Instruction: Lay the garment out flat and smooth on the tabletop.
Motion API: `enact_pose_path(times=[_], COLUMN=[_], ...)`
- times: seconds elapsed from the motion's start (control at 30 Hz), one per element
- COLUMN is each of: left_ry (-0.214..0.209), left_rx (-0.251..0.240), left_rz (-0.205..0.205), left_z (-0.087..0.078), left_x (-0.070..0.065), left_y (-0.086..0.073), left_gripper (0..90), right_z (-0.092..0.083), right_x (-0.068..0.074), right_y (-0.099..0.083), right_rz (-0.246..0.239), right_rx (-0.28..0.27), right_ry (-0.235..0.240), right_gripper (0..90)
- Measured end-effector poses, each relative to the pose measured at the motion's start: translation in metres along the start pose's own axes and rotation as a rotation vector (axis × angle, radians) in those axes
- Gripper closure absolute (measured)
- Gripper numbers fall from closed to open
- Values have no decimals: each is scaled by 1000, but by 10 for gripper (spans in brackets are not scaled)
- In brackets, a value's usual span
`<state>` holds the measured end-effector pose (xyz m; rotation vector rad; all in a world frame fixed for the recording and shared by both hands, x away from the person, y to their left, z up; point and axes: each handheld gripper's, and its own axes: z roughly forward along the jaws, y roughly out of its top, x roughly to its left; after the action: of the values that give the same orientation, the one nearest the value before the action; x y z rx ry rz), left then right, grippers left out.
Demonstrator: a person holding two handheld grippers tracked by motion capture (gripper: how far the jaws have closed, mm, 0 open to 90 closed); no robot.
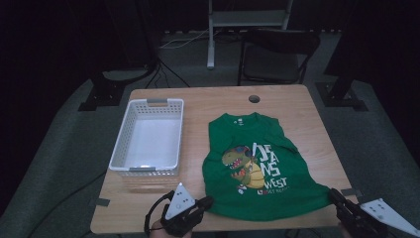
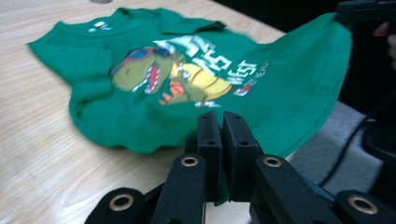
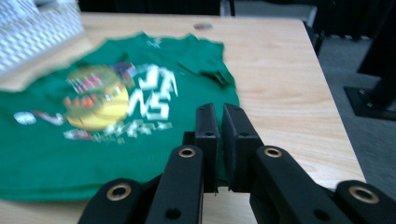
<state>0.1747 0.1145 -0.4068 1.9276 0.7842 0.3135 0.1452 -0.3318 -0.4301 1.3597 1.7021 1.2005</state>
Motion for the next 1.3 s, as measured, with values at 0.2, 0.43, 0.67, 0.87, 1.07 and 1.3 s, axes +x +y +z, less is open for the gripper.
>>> enact_pose_path(times=[0.2,0.43,0.67,0.87,1.07,1.3], left_ry=[-56,109,219,208,208,264], left_rx=[-17,46,-9,-17,-19,-26], left_rz=[-2,-2,-41,-41,-34,-25], left_z=[-11,-1,5,9,11,16], left_x=[1,8,17,20,22,26], left_y=[2,0,-3,-7,-11,-15], left_gripper=[748,279,277,277,277,177], right_z=[-16,0,9,15,19,26], right_x=[-9,-18,-13,-11,-11,-7], right_y=[-1,-4,-5,-3,1,10], right_rz=[81,138,140,136,129,116], right_rx=[-114,-16,-13,-4,0,9], right_ry=[7,-21,-54,-43,-35,-50], right_gripper=[486,185,184,184,184,184])
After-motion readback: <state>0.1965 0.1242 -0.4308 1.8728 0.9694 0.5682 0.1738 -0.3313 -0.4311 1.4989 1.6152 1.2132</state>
